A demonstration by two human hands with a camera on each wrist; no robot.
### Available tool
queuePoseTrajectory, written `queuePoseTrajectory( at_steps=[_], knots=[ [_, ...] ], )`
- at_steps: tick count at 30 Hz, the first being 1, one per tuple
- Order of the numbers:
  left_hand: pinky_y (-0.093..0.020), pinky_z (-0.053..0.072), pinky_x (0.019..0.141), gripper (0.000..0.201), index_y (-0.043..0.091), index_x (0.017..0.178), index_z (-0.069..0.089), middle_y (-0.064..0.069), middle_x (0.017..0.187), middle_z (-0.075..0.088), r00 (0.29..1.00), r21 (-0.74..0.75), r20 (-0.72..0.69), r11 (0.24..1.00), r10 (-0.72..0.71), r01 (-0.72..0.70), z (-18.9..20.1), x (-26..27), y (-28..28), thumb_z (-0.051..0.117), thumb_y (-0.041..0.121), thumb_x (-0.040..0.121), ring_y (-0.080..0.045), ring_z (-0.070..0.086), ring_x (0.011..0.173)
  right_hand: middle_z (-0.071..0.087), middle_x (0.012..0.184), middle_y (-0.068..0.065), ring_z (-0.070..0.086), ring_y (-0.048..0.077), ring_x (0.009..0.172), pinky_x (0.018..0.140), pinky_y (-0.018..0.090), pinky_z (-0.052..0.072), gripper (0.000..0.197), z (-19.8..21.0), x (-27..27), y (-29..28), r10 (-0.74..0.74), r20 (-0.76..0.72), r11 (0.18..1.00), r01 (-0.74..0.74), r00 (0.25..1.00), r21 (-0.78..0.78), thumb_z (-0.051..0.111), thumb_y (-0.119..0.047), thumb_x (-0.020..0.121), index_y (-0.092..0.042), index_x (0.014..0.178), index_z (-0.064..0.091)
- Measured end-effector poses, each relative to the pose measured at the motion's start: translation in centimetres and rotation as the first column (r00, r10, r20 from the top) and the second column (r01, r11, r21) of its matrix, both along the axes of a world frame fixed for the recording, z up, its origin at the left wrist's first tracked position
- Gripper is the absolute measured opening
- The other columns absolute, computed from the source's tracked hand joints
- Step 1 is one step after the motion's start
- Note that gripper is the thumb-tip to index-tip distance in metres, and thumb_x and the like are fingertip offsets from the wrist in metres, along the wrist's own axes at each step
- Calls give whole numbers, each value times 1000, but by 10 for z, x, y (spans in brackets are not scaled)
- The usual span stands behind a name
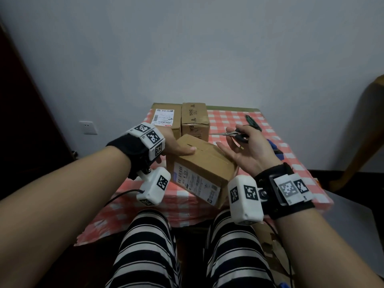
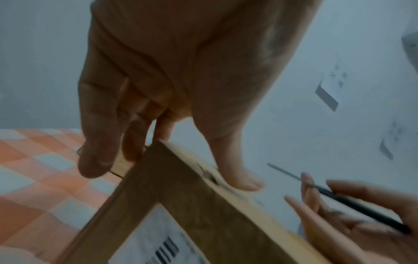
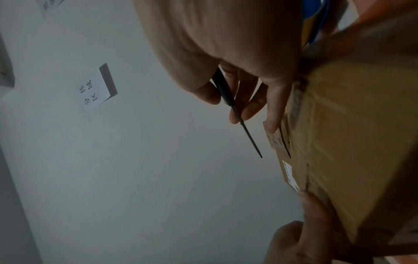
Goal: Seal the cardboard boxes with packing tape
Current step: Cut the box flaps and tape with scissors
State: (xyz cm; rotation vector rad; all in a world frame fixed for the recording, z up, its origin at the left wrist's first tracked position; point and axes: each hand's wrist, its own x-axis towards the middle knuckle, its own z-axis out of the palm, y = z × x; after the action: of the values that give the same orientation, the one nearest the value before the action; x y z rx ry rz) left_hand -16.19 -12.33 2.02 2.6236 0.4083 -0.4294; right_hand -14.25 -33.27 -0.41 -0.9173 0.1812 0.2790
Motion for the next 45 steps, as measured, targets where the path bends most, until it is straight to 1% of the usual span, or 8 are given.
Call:
queuePoseTrajectory(
  at_steps=[5, 9, 13, 17, 21, 28, 34, 45],
  knots=[
    [-54, 29, 113, 144, 36, 152, 4, -1, 154, 31, 958, -84, 32, 954, -285, 287, -5, 1, 10, 92, 48, 38, -27, 30, 141, 69, 106, 12, 59, 23, 98, 96, 44, 53, 8, -2, -1, 4, 10, 41, 997, -7, 999, -78, 51, -7, 97, -9, 91, 56],
    [-46, 29, 114, 115, 32, 153, 15, 3, 148, 35, 940, 29, 72, 942, -334, 333, -14, 7, 8, 86, 14, 64, -21, 35, 134, 69, 102, 11, 60, 23, 96, 98, 45, 52, 11, 1, -1, 4, 5, 59, 996, 1, 998, -87, 51, -7, 97, -9, 89, 57],
    [-33, 49, 87, 79, 29, 135, 43, 4, 118, 46, 946, -70, 191, 957, -263, 280, -18, 8, 9, 85, 20, 68, -16, 52, 100, 68, 97, 12, 60, 24, 91, 95, 42, 54, 14, 5, -1, 3, -11, 100, 997, 18, 995, -74, 51, -5, 97, -8, 86, 59],
    [-19, 45, 58, 56, 22, 113, 48, 8, 101, 43, 950, -198, 279, 959, -143, 203, -18, 8, 4, 83, 15, 70, -9, 50, 84, 72, 88, 10, 60, 22, 78, 89, 34, 55, 14, 9, 0, 6, -33, 150, 992, 50, 988, -113, 51, -6, 97, -10, 88, 62],
    [-21, 40, 60, 65, 23, 102, 38, 6, 106, 42, 944, -115, 228, 957, -237, 268, -26, 6, 3, 88, 16, 62, -11, 47, 88, 69, 100, 13, 62, 21, 76, 86, 34, 57, 9, 1, -3, 13, -21, 114, 992, 36, 993, -124, 54, -6, 95, -10, 95, 61],
    [-26, 54, 67, 97, 21, 138, 32, -1, 122, 29, 937, -77, 320, 982, -140, 173, -27, 2, 5, 89, 21, 59, -22, 47, 106, 71, 90, 9, 63, 22, 85, 78, 32, 59, 8, 8, -5, 10, -34, 150, 994, 49, 988, -100, 52, -5, 97, -9, 92, 57],
    [-40, 40, 107, 116, 23, 147, 14, -7, 136, 26, 976, -10, 136, 985, -172, 175, -38, 2, 2, 88, 42, 59, -26, 42, 124, 64, 92, 15, 64, 23, 77, 79, 32, 57, 7, 7, -10, 16, -10, 189, 965, 59, 982, -256, 55, 0, 94, -3, 89, 59],
    [-47, 44, 102, 106, 20, 134, 24, -6, 130, 35, 986, 81, 88, 988, -140, 133, -36, 6, -5, 89, 48, 55, -26, 44, 120, 63, 98, 17, 61, 20, 73, 74, 30, 57, 15, 1, -17, 19, 14, 214, 922, 71, 977, -381, 54, 4, 92, -6, 84, 61]
  ],
)
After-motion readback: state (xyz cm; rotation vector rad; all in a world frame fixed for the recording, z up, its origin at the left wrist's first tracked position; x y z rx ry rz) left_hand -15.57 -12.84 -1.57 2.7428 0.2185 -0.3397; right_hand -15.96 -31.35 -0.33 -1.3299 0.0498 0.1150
